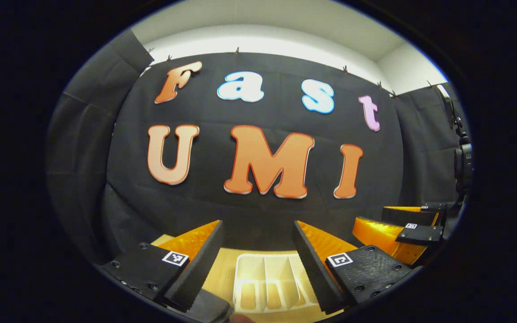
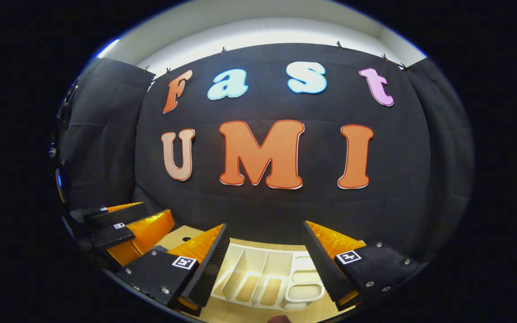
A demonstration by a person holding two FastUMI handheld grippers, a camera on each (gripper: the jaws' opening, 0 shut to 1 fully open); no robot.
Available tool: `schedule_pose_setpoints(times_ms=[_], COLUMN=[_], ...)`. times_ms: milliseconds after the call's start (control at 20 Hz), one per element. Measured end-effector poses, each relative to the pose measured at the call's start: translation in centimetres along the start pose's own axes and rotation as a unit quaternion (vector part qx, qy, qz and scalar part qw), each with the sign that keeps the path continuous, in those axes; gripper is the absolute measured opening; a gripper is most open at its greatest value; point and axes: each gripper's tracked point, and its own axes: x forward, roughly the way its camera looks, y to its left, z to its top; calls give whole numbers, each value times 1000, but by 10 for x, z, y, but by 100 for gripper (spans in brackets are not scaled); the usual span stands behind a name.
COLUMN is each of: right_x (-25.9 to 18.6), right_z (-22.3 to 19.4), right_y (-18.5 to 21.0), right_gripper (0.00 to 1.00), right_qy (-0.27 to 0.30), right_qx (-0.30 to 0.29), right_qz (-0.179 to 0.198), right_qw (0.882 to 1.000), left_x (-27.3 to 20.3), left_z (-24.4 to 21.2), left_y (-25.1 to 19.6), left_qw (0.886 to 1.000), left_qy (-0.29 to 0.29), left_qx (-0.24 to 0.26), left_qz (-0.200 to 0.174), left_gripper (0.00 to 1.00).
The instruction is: Open the schoolbag, grab two books from the bookshelf and put them into the schoolbag.
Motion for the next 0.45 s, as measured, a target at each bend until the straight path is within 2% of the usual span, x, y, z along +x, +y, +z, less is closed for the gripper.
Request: schedule_pose_setpoints(times_ms=[100, 150, 450], right_x=[-1, -4, -8], right_z=[8, 10, -21], right_y=[2, -1, -2], right_gripper=[97, 97, 97], right_qy=[-24, -31, -15], right_qx=[-5, -11, -5], right_qz=[-1, -7, -16], right_qw=[1000, 999, 1000], left_x=[-2, 0, 6], left_z=[8, 4, -27], left_y=[3, 1, -15], left_qw=[999, 999, 999], left_qy=[-19, -15, 13], left_qx=[33, 40, 25], left_qz=[0, -2, -26], left_gripper=[94, 96, 96])
